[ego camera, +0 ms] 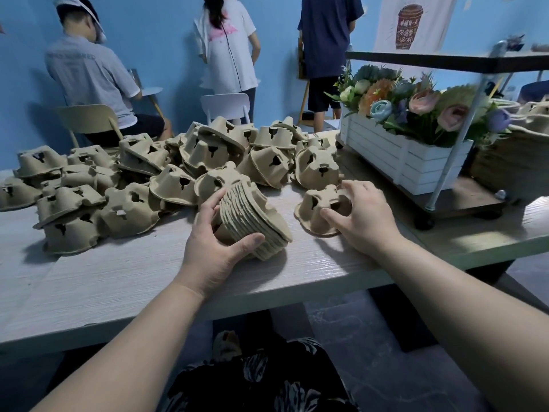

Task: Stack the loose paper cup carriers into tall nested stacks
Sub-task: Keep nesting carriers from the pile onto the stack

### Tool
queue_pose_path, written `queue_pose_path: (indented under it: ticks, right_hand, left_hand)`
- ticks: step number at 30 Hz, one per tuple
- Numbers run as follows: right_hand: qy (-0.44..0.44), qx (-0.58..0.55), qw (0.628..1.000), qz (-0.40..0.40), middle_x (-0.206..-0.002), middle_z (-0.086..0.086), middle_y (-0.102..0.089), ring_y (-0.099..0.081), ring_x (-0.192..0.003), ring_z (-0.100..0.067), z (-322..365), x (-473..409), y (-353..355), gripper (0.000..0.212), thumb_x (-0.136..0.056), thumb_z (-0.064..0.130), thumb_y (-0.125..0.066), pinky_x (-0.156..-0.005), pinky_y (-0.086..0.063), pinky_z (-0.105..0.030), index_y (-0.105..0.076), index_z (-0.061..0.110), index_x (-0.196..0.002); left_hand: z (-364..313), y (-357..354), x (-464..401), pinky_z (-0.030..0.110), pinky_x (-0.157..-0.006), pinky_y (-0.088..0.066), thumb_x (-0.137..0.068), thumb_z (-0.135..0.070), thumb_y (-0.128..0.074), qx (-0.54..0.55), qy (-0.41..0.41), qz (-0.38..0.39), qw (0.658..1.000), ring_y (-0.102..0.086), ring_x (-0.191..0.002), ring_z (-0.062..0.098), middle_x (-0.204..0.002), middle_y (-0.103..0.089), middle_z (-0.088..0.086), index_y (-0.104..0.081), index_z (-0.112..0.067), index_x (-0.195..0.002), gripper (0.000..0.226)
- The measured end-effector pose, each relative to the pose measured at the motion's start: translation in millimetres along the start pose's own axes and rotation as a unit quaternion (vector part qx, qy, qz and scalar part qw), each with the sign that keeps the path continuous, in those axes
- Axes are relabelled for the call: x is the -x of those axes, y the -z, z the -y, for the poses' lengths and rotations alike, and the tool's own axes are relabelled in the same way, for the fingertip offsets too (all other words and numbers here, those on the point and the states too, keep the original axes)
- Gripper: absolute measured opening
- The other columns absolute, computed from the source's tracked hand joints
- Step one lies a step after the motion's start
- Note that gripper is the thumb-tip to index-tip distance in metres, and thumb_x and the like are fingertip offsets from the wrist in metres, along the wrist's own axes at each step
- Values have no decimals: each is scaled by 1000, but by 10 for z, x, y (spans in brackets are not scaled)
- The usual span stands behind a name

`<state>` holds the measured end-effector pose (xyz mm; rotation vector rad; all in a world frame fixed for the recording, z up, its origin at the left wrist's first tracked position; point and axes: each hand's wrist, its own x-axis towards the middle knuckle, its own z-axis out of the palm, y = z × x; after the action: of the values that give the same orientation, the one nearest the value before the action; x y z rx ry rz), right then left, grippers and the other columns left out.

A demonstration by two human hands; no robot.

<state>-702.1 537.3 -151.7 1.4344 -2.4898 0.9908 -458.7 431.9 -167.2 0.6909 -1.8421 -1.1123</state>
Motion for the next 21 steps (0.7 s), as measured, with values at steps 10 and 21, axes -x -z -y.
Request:
queue_pose_path:
  ticks: [10,21]
  right_hand:
    - [-34,23,998,40,-123,-8,-49,-40,-117,-29,31,-25,-50,61,-74,38,-76,-96,-33,-33,-48,15,-124]
    - [40,-108,993,-8,-127,-3,-40,-56,-101,-24,110,72,-97,30,-75,5,-69,-85,-46,-34,-56,19,-98]
  left_hand:
    - [7,-4,-5,41,-108,-44,-44,-74,-81,-4,7,-5,1000,-55,-123,7,-133,-56,-13,-39,-63,-126,93]
    - [-3,-3,-5,37,-108,-45,-50,-60,-82,-10,8,-7,1000,-55,-122,4,-133,-55,-14,-38,-55,-130,91]
